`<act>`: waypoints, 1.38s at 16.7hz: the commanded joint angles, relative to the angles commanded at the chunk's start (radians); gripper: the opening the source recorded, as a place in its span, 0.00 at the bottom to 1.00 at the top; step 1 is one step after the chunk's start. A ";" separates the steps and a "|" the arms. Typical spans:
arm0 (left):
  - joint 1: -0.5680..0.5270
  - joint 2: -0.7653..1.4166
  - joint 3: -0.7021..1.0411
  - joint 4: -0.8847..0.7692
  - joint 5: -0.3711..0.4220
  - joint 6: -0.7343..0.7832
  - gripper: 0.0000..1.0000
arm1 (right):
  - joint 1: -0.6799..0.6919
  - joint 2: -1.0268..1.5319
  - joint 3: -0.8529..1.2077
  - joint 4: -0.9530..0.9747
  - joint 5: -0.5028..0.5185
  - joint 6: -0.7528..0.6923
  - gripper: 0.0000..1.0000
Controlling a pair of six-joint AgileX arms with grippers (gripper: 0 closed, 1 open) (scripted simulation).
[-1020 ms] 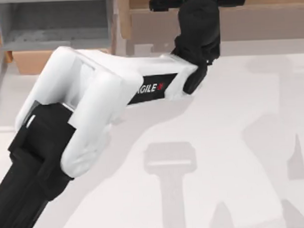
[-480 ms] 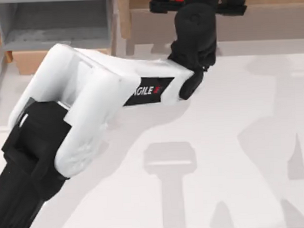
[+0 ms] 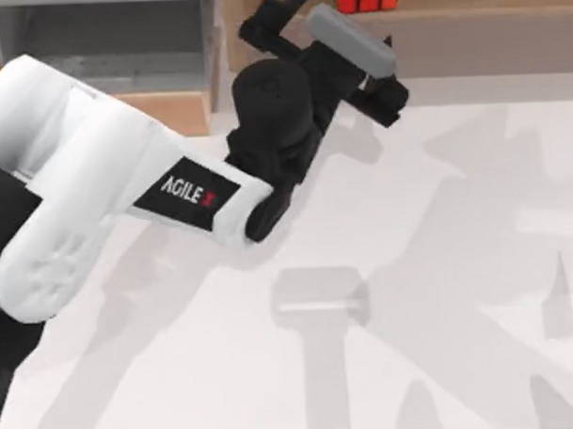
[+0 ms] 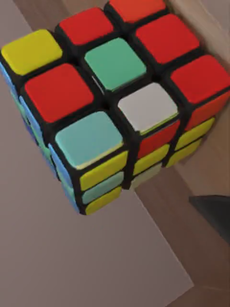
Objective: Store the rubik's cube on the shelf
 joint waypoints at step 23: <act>1.326 -0.347 -0.907 0.408 0.935 1.037 1.00 | 0.000 0.000 0.000 0.000 0.000 0.000 1.00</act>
